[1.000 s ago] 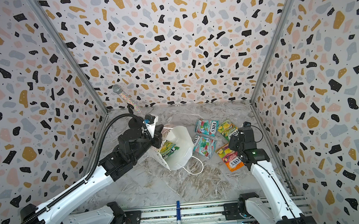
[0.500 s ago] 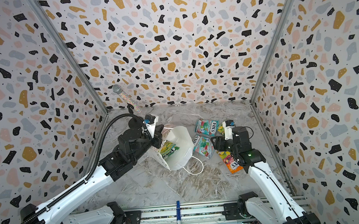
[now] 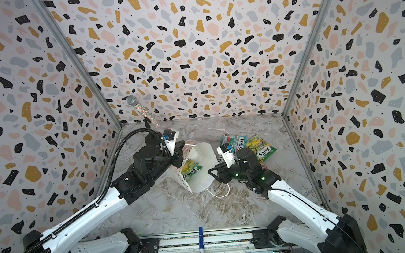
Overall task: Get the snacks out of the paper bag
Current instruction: 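Move the right gripper back into the bag toward the green Spring Tea packet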
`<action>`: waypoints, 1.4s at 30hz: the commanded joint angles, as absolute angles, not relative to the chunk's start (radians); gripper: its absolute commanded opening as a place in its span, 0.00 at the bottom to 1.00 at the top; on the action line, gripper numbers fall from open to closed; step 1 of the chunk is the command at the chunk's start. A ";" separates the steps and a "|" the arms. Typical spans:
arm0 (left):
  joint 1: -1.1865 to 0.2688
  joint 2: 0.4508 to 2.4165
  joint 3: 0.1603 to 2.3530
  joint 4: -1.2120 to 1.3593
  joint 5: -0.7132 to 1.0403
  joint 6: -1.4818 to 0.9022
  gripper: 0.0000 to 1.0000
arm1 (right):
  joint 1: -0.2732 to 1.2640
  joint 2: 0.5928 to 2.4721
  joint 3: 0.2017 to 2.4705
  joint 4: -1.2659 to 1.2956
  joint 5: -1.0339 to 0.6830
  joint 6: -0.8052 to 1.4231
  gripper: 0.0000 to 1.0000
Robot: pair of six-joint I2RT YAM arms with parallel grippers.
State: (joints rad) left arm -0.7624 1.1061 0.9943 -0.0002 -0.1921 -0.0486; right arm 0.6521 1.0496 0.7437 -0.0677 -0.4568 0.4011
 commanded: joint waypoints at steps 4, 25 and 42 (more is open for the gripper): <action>-0.760 1.089 0.992 0.042 -0.196 -0.056 0.00 | 0.754 1.159 0.807 0.024 -0.414 0.426 0.52; -0.760 1.085 0.992 0.042 -0.194 -0.056 0.00 | 0.874 1.561 1.011 0.009 -0.084 0.680 0.51; -0.761 1.086 0.992 0.044 -0.183 -0.056 0.00 | 0.864 1.686 1.107 -0.012 -0.009 0.799 0.53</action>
State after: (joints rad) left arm -0.7620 1.1053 0.9943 0.0002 -0.1848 -0.0486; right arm 0.8696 1.6772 1.0603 0.0071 -0.0311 0.7723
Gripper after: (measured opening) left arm 0.047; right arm 0.525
